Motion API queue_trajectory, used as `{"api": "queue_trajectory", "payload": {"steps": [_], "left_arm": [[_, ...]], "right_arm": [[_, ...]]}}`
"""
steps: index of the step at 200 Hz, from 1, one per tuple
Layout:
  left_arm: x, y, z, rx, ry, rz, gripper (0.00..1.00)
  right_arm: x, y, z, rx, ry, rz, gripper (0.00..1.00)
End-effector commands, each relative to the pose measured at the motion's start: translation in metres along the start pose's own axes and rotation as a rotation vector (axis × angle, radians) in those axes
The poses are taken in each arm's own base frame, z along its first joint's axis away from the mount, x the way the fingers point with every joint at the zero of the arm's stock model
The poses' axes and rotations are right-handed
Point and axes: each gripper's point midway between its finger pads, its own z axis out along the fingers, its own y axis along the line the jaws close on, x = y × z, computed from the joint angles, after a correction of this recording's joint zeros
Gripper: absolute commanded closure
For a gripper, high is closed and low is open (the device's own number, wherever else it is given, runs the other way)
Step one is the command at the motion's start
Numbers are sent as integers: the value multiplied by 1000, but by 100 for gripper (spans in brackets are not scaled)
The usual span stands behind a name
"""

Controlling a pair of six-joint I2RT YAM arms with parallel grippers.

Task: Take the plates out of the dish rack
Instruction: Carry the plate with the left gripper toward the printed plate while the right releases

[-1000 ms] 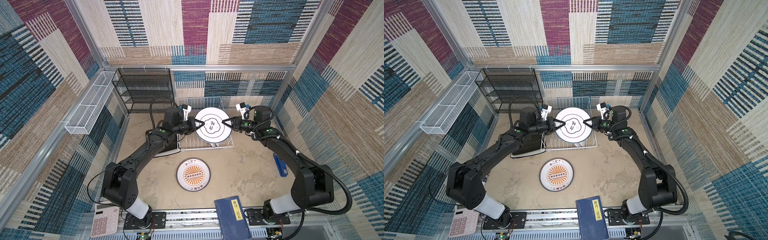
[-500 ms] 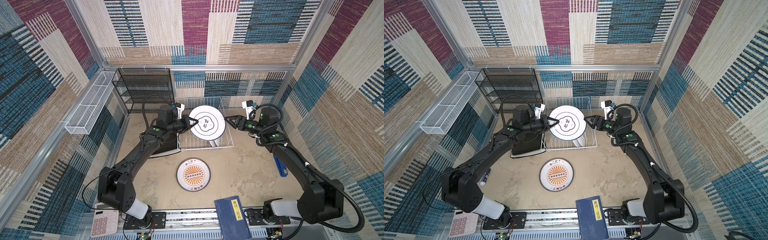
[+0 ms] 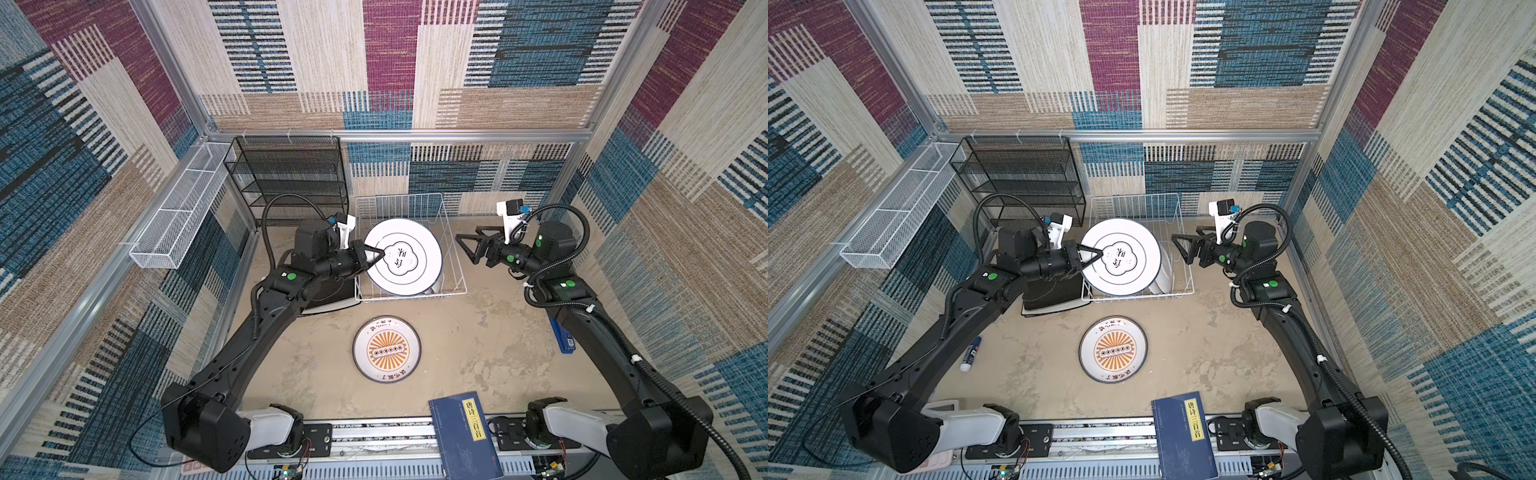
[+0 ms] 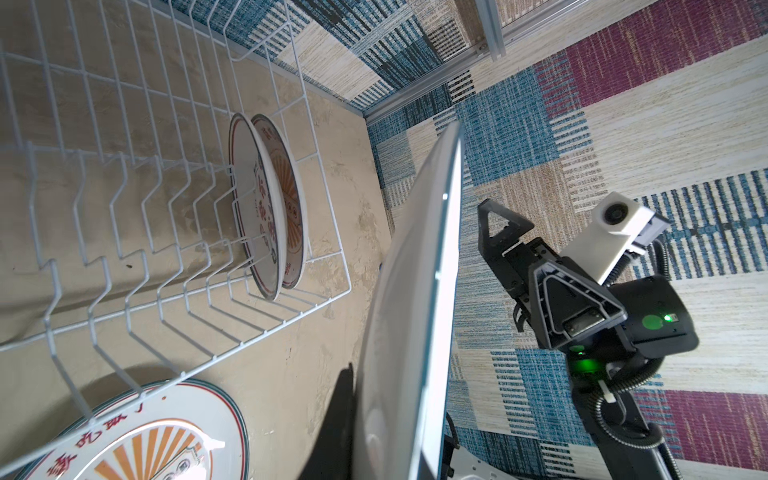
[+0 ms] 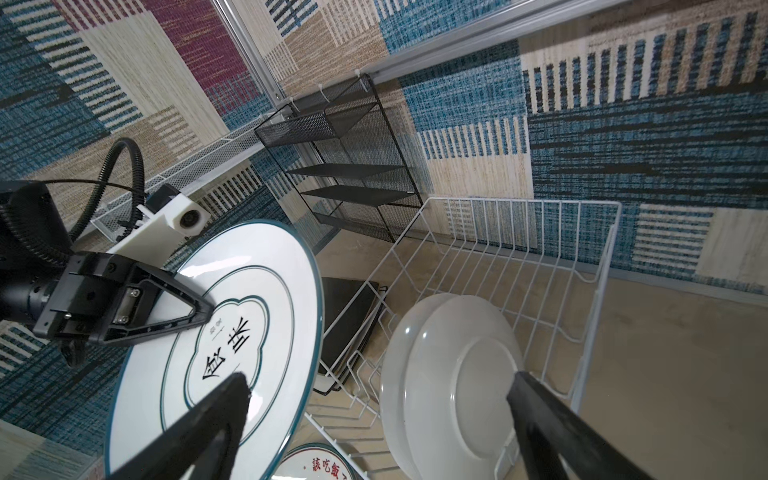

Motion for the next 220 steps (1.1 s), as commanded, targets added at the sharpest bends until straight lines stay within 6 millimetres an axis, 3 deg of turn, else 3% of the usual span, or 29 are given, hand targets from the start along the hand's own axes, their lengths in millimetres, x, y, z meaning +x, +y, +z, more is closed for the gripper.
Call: {"api": "queue_trajectory", "payload": {"steps": [1,62,114,163,220], "left_arm": [[18,7,-12,-24,25,16,100],[59,42,-28,-105,61,-30,100],[100,75,-21,-134,182,-98,100],[123,96,-20,-170,245,-92,100],[164,137,-17,-226,333,-165,100]], "right_arm": [[3,5,-4,-9,17,-138,1],[32,16,-8,-68,73,-144,1],[59,37,-7,-146,166,-180,1],[90,62,1,-233,243,-188,1],[103,66,7,-248,279,-179,1]]}}
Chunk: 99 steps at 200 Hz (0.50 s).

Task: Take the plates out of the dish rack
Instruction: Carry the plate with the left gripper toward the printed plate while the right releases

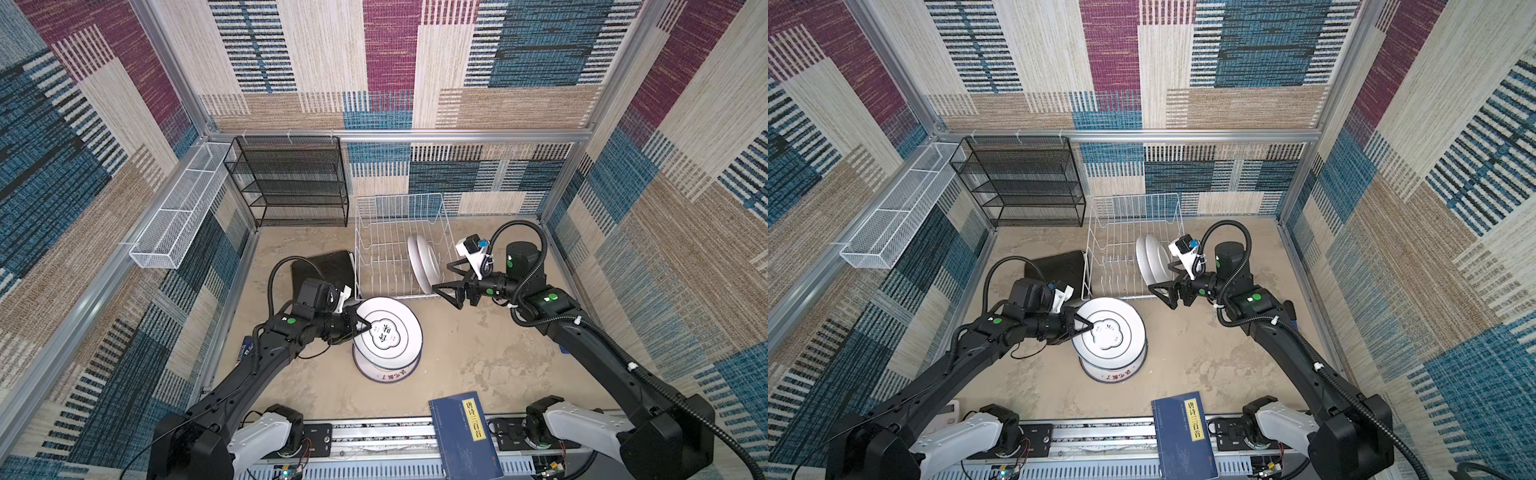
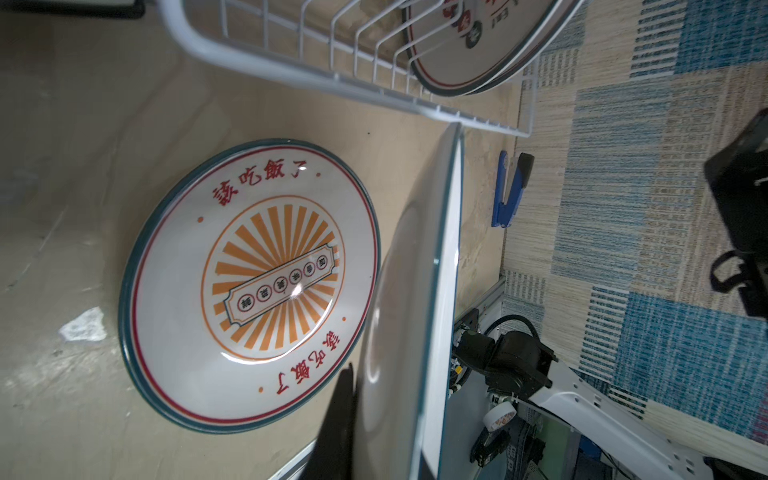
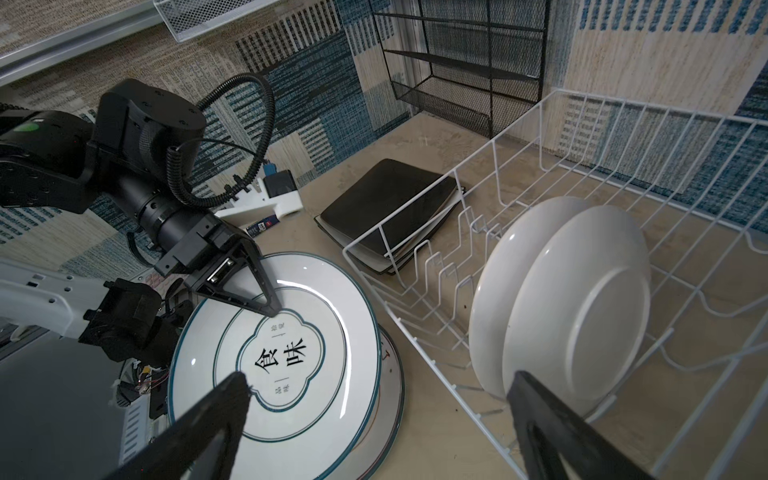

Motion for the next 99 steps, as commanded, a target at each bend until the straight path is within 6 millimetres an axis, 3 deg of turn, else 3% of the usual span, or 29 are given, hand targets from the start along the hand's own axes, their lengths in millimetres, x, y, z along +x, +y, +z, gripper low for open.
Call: {"api": "queue_trajectory", "payload": {"steps": [1,99], "left_arm": [[9,6,6,20,29,24,100],[11,48,36,-48,24,-17,100]], "right_arm": [[0,0,2,-5,1,-25,1],[2,-5,7,21,10,-38,1]]}}
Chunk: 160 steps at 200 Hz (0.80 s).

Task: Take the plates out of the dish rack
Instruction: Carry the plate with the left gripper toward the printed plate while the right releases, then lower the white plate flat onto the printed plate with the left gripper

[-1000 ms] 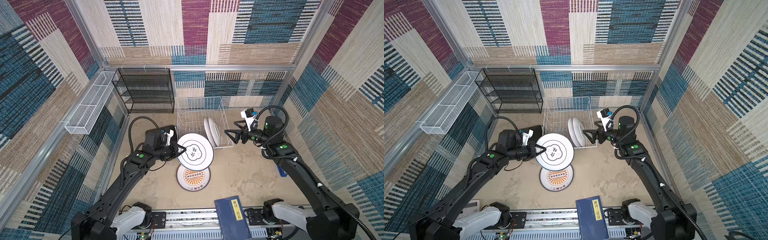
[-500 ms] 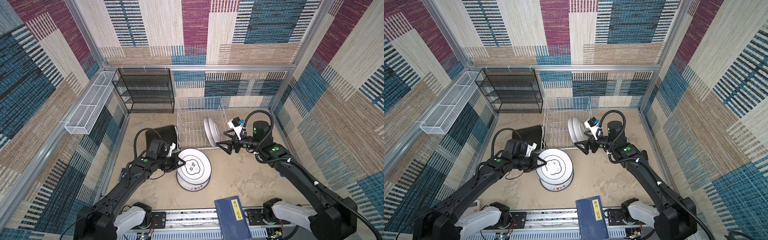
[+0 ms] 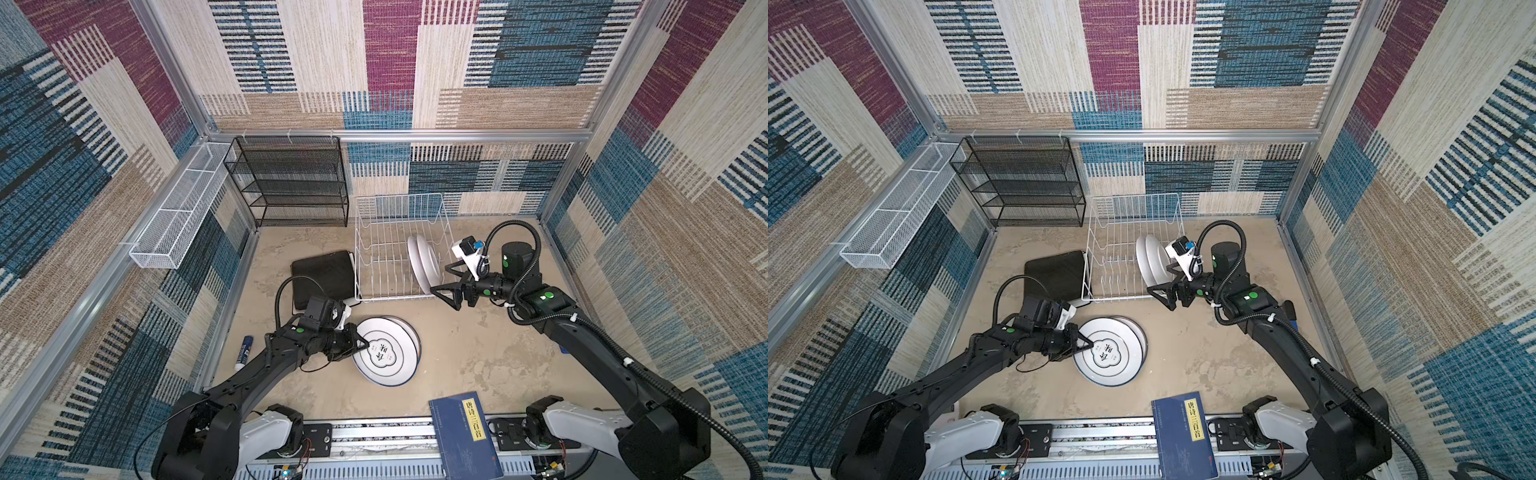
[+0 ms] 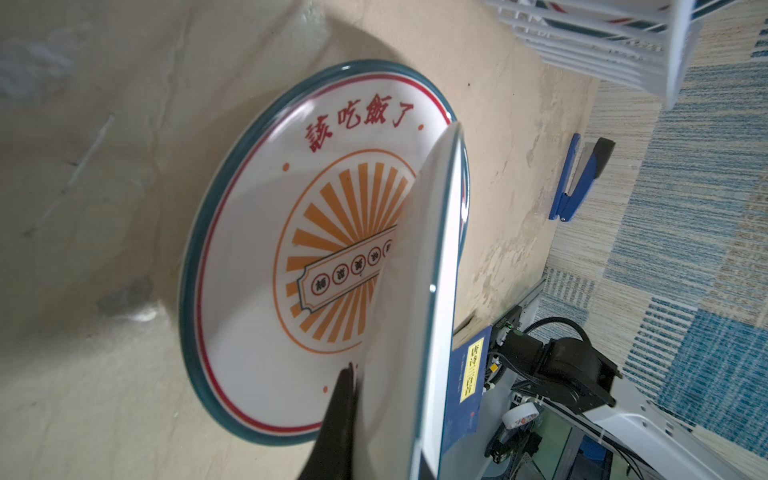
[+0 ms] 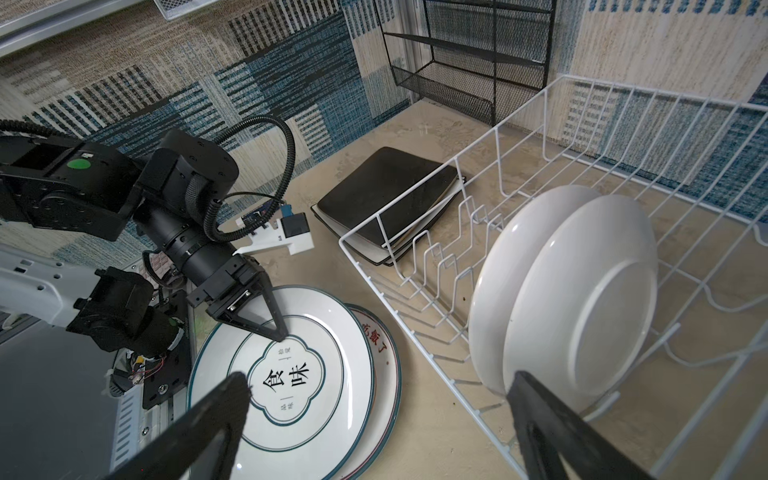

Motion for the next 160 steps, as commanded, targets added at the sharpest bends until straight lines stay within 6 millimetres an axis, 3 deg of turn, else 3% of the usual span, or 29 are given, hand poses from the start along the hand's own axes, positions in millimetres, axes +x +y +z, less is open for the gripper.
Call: {"api": "queue_trajectory", "payload": {"steps": [1,58,94,160], "left_arm": [[-11,-6,4,28,-34,48,100],[-19,4,12,-16,-49,31,91],[-19,14,15,-66,-32,7,66],[-23,16,9,-131,-21,-1,41]], "right_arm": [[-6,-3,0,19,-19,-26,1],[-8,-4,-1,26,-25,-35,1],[-10,-5,0,26,-26,-28,1],[-8,-7,3,32,-19,-23,1]]}}
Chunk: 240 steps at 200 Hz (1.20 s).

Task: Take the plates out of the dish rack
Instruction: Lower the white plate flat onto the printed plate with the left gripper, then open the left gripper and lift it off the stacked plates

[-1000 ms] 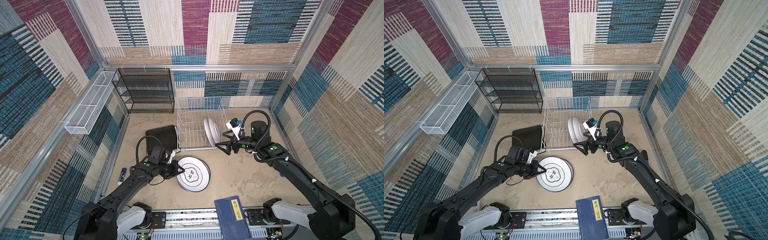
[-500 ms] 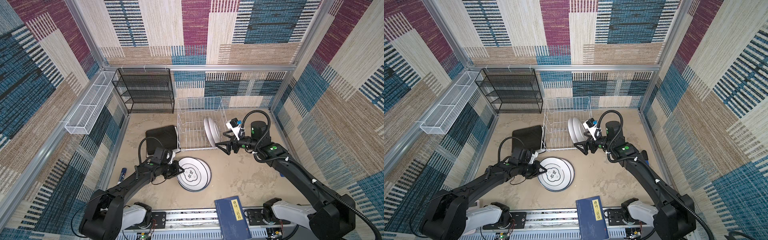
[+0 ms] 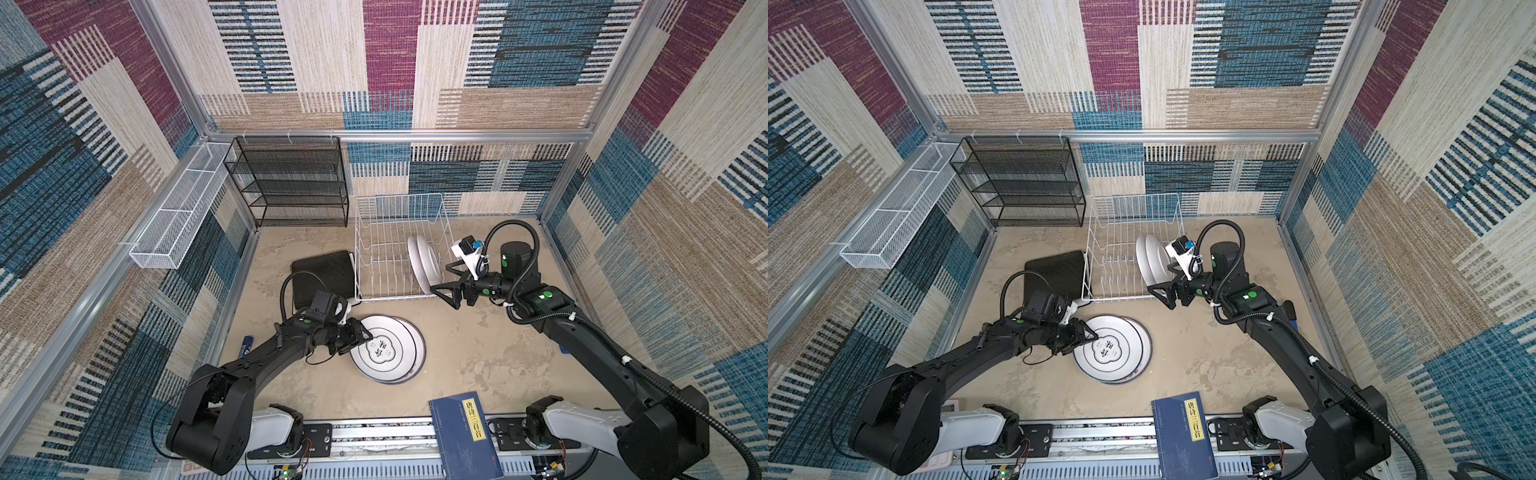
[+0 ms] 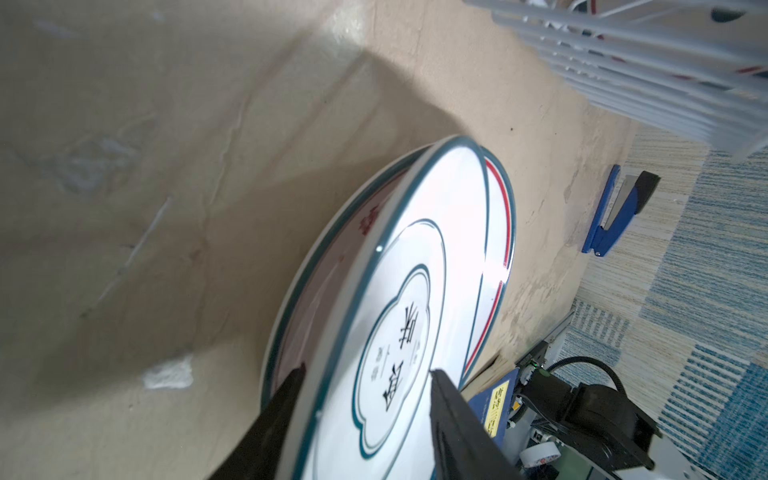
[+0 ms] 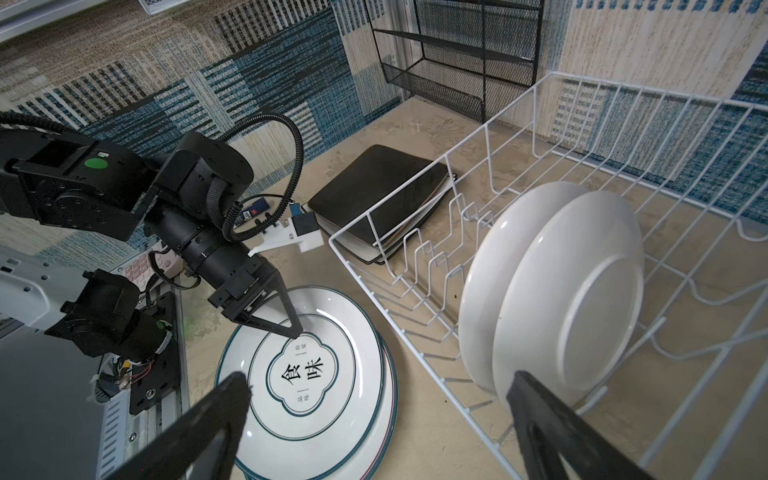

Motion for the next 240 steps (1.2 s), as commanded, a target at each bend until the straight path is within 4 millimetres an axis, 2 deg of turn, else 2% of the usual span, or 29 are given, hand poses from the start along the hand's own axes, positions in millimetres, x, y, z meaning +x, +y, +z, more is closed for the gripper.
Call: {"api": "queue_trajectory", "payload": {"steps": [1,14,33,110,166,202,240], "left_arm": [[-3,4,-5,-50,-4,20,40],[-5,7,-8,-85,-13,13,33],[-8,10,-11,-121,-20,12,30],[-9,8,-2,-124,35,-16,34],[-5,16,-3,-168,52,-20,33],[-8,17,-17,-222,28,4,31],[-29,-13,-57,-198,-115,97,29]], "right_arm": [[-10,-1,0,8,-27,-24,1],[-10,-1,0,9,-27,-23,1],[-11,-2,0,9,-28,-20,1],[-7,-5,3,18,-19,-3,1],[-7,-7,4,25,-16,5,1],[-8,-10,5,35,-13,10,1],[-9,-16,2,82,-27,15,1]]}}
